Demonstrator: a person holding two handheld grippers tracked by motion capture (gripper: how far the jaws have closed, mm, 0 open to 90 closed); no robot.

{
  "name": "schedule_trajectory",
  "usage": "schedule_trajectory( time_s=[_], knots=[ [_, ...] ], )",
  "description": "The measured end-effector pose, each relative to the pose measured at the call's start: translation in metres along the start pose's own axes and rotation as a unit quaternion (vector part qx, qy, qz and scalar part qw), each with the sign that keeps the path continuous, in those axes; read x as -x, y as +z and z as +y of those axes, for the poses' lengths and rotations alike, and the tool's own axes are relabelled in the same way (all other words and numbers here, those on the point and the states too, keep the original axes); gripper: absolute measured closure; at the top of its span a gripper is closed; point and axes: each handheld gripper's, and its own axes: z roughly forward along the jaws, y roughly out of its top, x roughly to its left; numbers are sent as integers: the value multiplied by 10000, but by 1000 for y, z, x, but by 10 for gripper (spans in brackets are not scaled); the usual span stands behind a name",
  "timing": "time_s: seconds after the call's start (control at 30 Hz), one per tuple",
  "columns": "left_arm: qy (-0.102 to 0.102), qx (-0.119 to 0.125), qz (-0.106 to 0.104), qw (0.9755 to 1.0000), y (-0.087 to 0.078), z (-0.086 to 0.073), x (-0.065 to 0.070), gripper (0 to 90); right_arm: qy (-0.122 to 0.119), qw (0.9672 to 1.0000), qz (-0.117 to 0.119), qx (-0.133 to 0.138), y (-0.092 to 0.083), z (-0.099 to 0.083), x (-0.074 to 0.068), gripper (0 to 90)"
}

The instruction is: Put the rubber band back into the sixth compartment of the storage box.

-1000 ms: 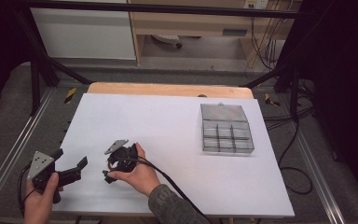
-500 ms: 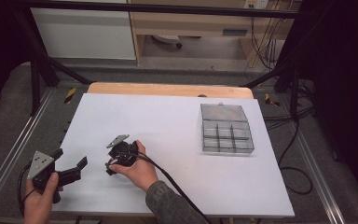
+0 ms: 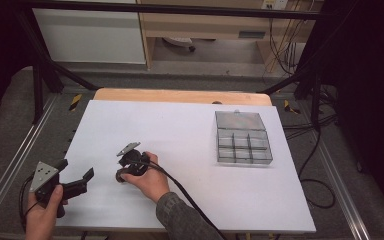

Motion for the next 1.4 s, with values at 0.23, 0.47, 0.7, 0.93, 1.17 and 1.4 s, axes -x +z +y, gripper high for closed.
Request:
schedule_trajectory(
  time_s=[0.23, 0.47, 0.7, 0.93, 1.17, 1.4],
  knots=[
    [12, -20, -11, 10000, 0, 0, 0, 44, -95, 9998, 40, -194, 1, -3, -1, 538],
    [20, -10, -18, 10000, 0, 0, 1, 44, -127, 9996, 81, -220, -1, -6, 0, 802],
    [32, -6, -41, 10000, 0, 0, 1, 44, -216, 9995, 183, -106, -2, -8, 1, 861],
    [32, -30, -39, 10000, 1, 0, 2, 45, -290, 9993, 202, 130, -13, -8, 4, 863],
    [66, -63, -116, 9999, 3, -1, 5, 45, -167, 9988, 274, 371, -27, -9, 10, 863],
    [116, -140, -238, 9996, 5, -1, 7, 45, -137, 9984, 234, 490, -37, -9, 16, 863]
  ],
)
